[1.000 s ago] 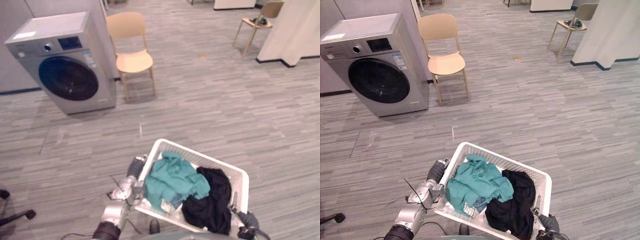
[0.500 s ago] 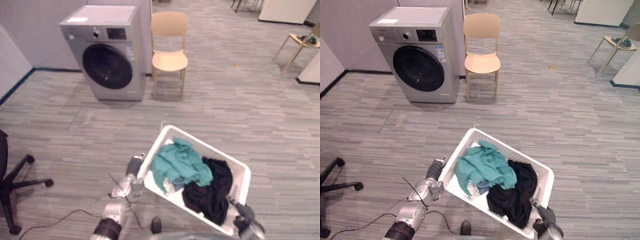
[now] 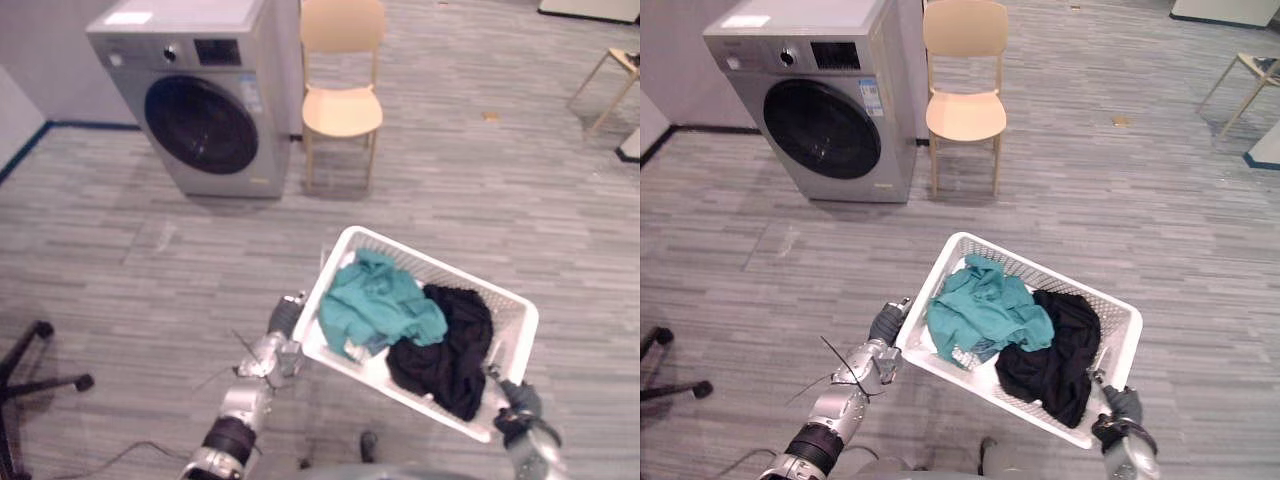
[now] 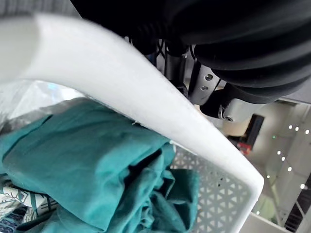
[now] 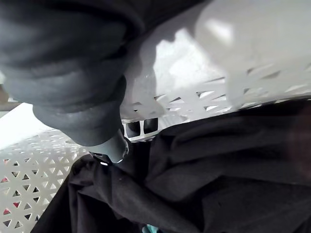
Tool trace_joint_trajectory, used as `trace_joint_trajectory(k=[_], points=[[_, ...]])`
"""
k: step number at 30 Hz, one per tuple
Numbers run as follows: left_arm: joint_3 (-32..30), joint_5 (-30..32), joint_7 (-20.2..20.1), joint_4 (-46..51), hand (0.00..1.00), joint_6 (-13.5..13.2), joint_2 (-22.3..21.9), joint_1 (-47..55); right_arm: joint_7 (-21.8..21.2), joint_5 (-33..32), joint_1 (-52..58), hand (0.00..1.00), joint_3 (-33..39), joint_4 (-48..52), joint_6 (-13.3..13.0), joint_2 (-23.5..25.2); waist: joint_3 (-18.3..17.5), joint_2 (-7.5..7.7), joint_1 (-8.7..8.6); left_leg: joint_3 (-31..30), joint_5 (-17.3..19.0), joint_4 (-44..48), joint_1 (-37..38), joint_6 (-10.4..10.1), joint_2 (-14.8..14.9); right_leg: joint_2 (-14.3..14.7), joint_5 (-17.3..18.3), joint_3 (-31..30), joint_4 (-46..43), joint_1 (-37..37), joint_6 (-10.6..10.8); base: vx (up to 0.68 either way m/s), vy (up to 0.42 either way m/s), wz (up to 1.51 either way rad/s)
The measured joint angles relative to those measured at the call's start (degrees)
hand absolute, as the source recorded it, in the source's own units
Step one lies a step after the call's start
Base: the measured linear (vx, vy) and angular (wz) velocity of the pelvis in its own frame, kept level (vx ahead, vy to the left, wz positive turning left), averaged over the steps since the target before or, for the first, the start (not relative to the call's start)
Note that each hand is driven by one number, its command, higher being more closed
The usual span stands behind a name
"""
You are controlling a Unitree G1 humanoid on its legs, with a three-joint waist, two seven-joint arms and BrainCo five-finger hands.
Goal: Pick up the laundry basket with both hands and put the clothes into the washing machine.
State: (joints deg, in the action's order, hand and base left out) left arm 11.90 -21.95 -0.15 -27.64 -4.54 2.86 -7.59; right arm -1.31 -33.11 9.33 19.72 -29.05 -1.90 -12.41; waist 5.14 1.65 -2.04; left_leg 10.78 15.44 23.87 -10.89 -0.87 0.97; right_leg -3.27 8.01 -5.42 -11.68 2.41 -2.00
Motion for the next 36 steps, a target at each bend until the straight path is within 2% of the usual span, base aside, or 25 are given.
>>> trace_joint_trajectory(k=[2, 3, 4, 5, 6, 7, 8, 10, 11, 12, 13, 15, 16, 18, 20, 22, 24, 26, 27, 28, 29, 30, 31, 33, 36], points=[[0.4, 0.0, -0.6, 0.3, 1.0, 0.0, 0.1, -0.5, 0.0, -0.8, -1.5, 1.0, 0.6, 0.3, -0.4, -0.5, -0.3, -0.57, 1.09, -3.6, -1.1, -0.6, -8.0, -1.8, 0.4, -0.5, 0.5, 0.5, 3.6, -3.0, -0.9, 0.33, 0.054, 0.08], [0.5, 0.0, -0.7, 0.3, 1.0, 0.0, 0.1, -0.4, 0.2, -1.3, -3.3, 1.0, 0.4, 0.1, -0.7, -2.1, -0.8, -2.7, 2.29, -6.4, -3.3, -1.1, -14.6, -5.3, 2.3, 0.5, 0.7, -0.1, 5.3, -4.1, -1.1, 0.41, 0.159, -0.51], [0.5, 0.0, -0.7, 0.3, 1.0, 0.2, 0.1, -0.3, 0.2, -1.4, -5.7, 1.0, -0.5, -1.1, -1.0, -3.5, -0.4, -4.43, 3.75, -7.2, -6.0, -5.1, -17.2, -8.0, 4.7, 1.6, 1.5, -1.9, 6.0, -5.8, 0.2, 0.36, 0.18, -0.69], [0.5, 0.0, -0.6, 0.3, 1.0, 0.3, 0.1, -0.2, 0.2, -1.4, -7.1, 1.0, -1.2, -2.4, -1.1, -4.3, -0.2, -5.01, 4.49, -6.9, -8.8, -8.7, -17.2, -7.5, 5.3, 1.6, 2.3, -3.1, 6.0, -7.2, 1.5, 0.42, 0.246, -0.86], [0.5, 0.0, 0.4, 0.3, 1.0, 0.5, -0.3, 0.2, 0.2, -1.3, -9.3, 1.0, -3.7, -5.4, -1.1, -6.2, -0.2, -6.34, 5.41, -5.4, -16.4, -13.9, -15.2, -4.9, 6.0, 1.6, 4.0, -5.5, 6.0, -10.5, 3.9, 0.38, 0.219, -0.77], [0.5, 0.0, 0.6, 0.3, 1.0, 0.5, -0.5, 0.5, 0.3, -1.3, -9.8, 1.0, -4.8, -6.5, -1.0, -6.4, -0.3, -6.22, 6.29, -4.8, -21.9, -13.6, -13.3, -2.8, 6.5, 1.4, 4.8, -7.1, 5.7, -11.7, 4.4, 0.46, 0.26, -0.86], [-0.2, 0.0, 1.2, 0.5, 1.0, 0.4, 0.8, 0.3, 0.4, -1.3, -10.5, 1.0, -6.4, -7.5, -1.0, -5.6, -1.0, -4.92, 6.53, -2.2, -23.3, -13.0, -11.5, 0.8, 5.2, -0.9, 5.0, -9.5, 3.0, -11.8, 4.7, 0.45, 0.246, -0.59], [-0.3, 0.0, 1.4, 3.3, 1.0, 0.3, 1.9, -0.2, 0.3, -1.2, -10.9, 1.0, -6.9, -7.4, -0.9, -5.4, -1.4, -4.04, 5.96, -0.9, -21.6, -13.8, -10.9, 2.7, 3.5, -1.4, 2.6, -11.1, -6.3, -6.8, 9.2, 0.45, 0.238, -0.2], [-0.1, 0.1, 1.5, 4.8, 1.0, 0.2, 2.1, -0.4, 0.3, -0.9, -10.8, 1.0, -6.8, -7.7, -0.5, -4.9, -0.9, -3.11, 5.83, -0.3, -21.2, -15.1, -8.8, 3.7, 2.0, -1.6, 0.1, -11.4, -14.5, -3.6, 16.7, 0.44, 0.229, 0.11], [-0.1, 0.1, 1.7, 4.8, 1.0, 0.4, 2.3, -0.4, 0.4, -0.1, -9.8, 1.0, -6.8, -7.8, 0.2, -4.1, -0.4, -1.8, 4.81, -0.2, -20.2, -16.9, -4.7, 5.0, 0.1, -1.5, -4.8, -11.6, -23.9, -0.8, 18.1, 0.53, 0.242, 0.18], [0.1, 0.1, 1.7, 4.7, 1.0, 0.4, 2.5, -0.2, 0.4, 0.1, -9.2, 1.0, -6.9, -7.8, 0.4, -3.6, -0.5, -1.37, 4.38, -0.4, -19.5, -17.6, -2.8, 5.4, -0.5, -1.8, -6.6, -11.5, -28.8, 0.4, 18.1, 0.52, 0.212, 0.2], [0.3, 0.1, 1.8, 4.7, 1.0, 0.3, 3.0, -0.2, 0.4, 0.0, -8.6, 1.0, -7.8, -7.8, 0.6, -3.4, -0.3, -1.5, 4.35, 0.0, -16.4, -17.9, 2.4, 5.9, -1.2, -3.2, -1.6, -6.4, -41.3, 7.4, 16.5, 0.44, 0.153, -0.1], [0.2, 0.0, 1.9, 4.7, 1.0, -0.1, 3.2, -0.3, 0.4, 0.0, -8.7, 1.0, -8.5, -7.8, 0.6, -3.4, -0.4, -1.81, 4.35, 0.6, -15.8, -18.1, 4.7, 6.3, -1.0, -4.4, 2.3, -3.2, -40.6, 10.5, 13.4, 0.37, 0.095, -0.26], [0.3, -0.1, 1.9, 4.8, 1.0, -0.7, 3.6, -0.4, 0.4, 0.0, -9.1, 1.0, -8.9, -7.8, 0.6, -3.8, -0.6, -2.04, 4.22, 1.4, -15.5, -20.0, 7.7, 6.1, -0.7, -4.3, 5.2, -1.8, -32.7, 14.2, 12.6, 0.34, 0.015, -0.19], [0.7, -0.2, 1.9, 4.8, 1.0, -0.8, 3.9, -0.6, 0.4, 0.0, -9.4, 1.0, -8.7, -7.8, 0.6, -3.9, -0.7, -2.28, 3.92, 1.9, -14.7, -21.1, 9.6, 4.8, 0.1, -3.1, 4.6, -2.0, -18.3, 16.0, 12.4, 0.32, -0.083, -0.07], [1.1, -0.2, 1.8, 4.5, 1.0, -0.6, 4.5, -0.7, 0.4, 0.0, -9.4, 1.0, -8.7, -7.8, 0.6, -3.9, -0.6, -2.35, 2.67, 1.1, -13.3, -21.5, 11.8, 2.7, 1.2, -2.9, -2.2, -1.8, 0.0, 17.3, 11.6, 0.27, -0.151, 0.1], [1.5, -0.2, 1.8, 4.5, 1.0, -0.4, 4.5, -0.7, 0.4, 0.0, -8.7, 1.0, -8.5, -7.8, 0.6, -3.9, -0.3, -1.43, 2.55, 0.6, -11.7, -21.6, 14.8, 0.3, 0.8, -3.5, -7.8, -3.7, 7.8, 16.7, 10.9, 0.3, -0.221, 0.25], [2.5, -0.2, 1.6, 4.4, 1.0, -0.4, 4.5, -0.6, 0.3, 0.0, -7.0, 1.0, -8.1, -7.7, 0.6, -3.6, -1.0, 1.03, 1.48, -1.1, -8.8, -21.0, 17.8, -2.2, -0.3, -4.9, -11.0, -4.7, 5.6, 16.3, 8.6, 0.36, -0.342, 0.63], [3.4, -0.2, 1.4, 3.7, 1.0, -0.6, 4.0, -0.7, 0.0, 0.0, -5.9, 1.0, -7.2, -7.5, 0.8, -3.8, -1.8, 1.49, 1.09, -1.6, -4.1, -20.0, 18.6, -3.7, 0.4, -4.5, -15.2, -4.7, 1.5, 16.8, 9.1, 0.3, -0.367, 0.5], [3.3, -0.2, 1.6, 2.1, 1.0, -0.9, 2.6, -0.6, 0.0, 0.1, -6.0, 1.0, -6.2, -7.5, 1.1, -4.0, -2.0, -0.04, 1.46, -1.7, -3.4, -19.1, 18.5, -4.7, 2.1, -2.8, -12.9, -3.8, -1.4, 17.8, 8.2, 0.34, -0.463, 0.45], [3.2, -0.2, 1.6, 1.0, 1.0, -0.8, 0.7, -0.5, -0.2, 0.2, -5.0, 1.0, -4.6, -5.8, 1.1, -5.3, -2.8, -3.18, 1.39, -1.5, -2.4, -18.1, 17.6, -6.3, 5.7, -0.3, -10.5, -1.9, -3.2, 18.7, 6.7, 0.31, -0.391, 0.07], [3.2, -0.2, 1.5, 0.4, 1.0, -0.7, 0.0, -0.8, -0.2, 0.5, -5.1, 1.0, -3.9, -4.7, 1.1, -6.1, -2.9, -4.37, 1.36, -1.3, -4.4, -18.5, 17.8, -6.8, 7.1, 1.3, -7.5, -1.0, -7.2, 20.6, 5.5, 0.31, -0.374, 0.13], [3.2, -0.2, 1.5, -0.2, 1.0, -0.6, -0.4, -1.1, -0.2, 0.5, -5.1, 1.0, -3.6, -4.6, 1.1, -6.3, -2.8, -4.29, 1.16, -1.3, -5.9, -18.2, 17.9, -6.4, 7.1, 1.4, -6.0, -0.7, -9.1, 21.0, 4.7, 0.35, -0.419, 0.15], [3.2, -0.5, 1.4, -1.4, 1.0, -0.3, -1.5, -1.2, -0.1, 0.5, -4.7, 1.0, -3.1, -4.6, 1.2, -7.4, -2.0, -3.01, 0.14, 1.5, -8.1, -10.4, 16.6, -3.8, 8.5, 1.7, -2.6, 0.2, -11.4, 18.5, 3.2, 0.29, -0.368, 0.22], [3.3, -0.4, 1.2, -1.7, 1.0, -0.2, -2.4, -1.1, -0.1, 0.5, -4.0, 1.0, -1.5, -2.4, 1.1, -7.9, -1.7, -2.4, -0.29, 5.0, -4.2, -8.4, 14.3, -4.9, 7.1, 2.1, -0.7, -0.1, -9.2, 13.9, 0.4, 0.23, -0.216, -0.02]])
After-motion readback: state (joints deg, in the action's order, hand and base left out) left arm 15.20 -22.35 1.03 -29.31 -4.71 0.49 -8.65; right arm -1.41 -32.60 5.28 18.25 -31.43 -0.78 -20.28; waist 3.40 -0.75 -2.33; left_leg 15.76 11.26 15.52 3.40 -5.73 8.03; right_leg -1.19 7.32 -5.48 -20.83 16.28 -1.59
